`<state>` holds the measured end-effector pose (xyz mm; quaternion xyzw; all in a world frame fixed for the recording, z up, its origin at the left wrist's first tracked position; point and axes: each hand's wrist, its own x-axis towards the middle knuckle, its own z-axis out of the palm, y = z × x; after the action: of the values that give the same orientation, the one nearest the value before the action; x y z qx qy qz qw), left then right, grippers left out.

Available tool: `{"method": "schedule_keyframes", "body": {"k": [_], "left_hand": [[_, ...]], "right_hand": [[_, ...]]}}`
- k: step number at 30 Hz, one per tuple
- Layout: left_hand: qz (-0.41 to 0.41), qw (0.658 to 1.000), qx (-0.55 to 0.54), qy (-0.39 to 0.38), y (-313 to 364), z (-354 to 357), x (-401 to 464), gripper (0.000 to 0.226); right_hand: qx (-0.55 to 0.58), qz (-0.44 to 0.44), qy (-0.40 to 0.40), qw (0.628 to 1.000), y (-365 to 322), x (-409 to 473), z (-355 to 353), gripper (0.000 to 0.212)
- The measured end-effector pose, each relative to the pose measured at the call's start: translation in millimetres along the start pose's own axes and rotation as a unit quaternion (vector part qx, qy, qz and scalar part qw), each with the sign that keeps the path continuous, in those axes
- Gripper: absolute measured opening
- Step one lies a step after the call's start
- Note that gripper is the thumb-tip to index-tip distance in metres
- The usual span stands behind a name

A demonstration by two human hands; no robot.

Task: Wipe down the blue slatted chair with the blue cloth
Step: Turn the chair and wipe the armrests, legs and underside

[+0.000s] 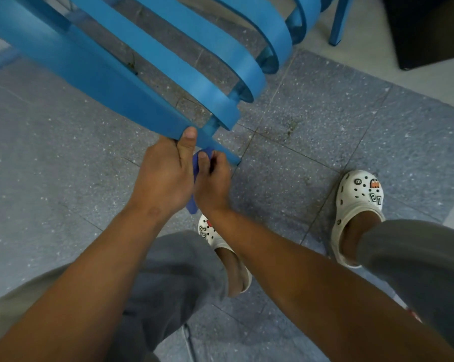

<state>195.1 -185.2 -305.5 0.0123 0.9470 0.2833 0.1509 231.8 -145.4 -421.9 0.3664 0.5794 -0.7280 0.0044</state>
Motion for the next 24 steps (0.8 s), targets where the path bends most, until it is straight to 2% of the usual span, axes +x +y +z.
{"method": "schedule_keyframes", "body": {"k": [5, 8, 12, 17, 24], "left_hand": [[0.015, 1.0, 0.01, 0.011, -2.8, 0.2, -0.2, 0.04], [0.034, 0.999, 0.02, 0.022, -6.5, 7.9, 1.7, 0.038], [0.023, 0.998, 0.002, 0.056, -21.4, 26.6, 8.7, 0.039], [0.011, 0.994, -0.049, 0.095, -46.7, 44.4, 20.7, 0.052], [0.006, 0.989, -0.104, 0.105, -48.4, 55.8, 25.4, 0.035]], "right_hand": [[-0.003, 0.024, -0.016, 1.0, 4.8, -5.5, -3.9, 0.017], [-0.02, 0.015, -0.063, 0.998, 11.1, -23.0, -10.2, 0.022], [-0.034, 0.027, -0.105, 0.993, 30.7, -34.9, -22.4, 0.017], [-0.024, 0.005, -0.065, 0.998, 31.8, -17.6, -29.2, 0.017], [0.035, -0.029, 0.013, 0.999, 20.7, 26.4, -0.1, 0.014]]}}
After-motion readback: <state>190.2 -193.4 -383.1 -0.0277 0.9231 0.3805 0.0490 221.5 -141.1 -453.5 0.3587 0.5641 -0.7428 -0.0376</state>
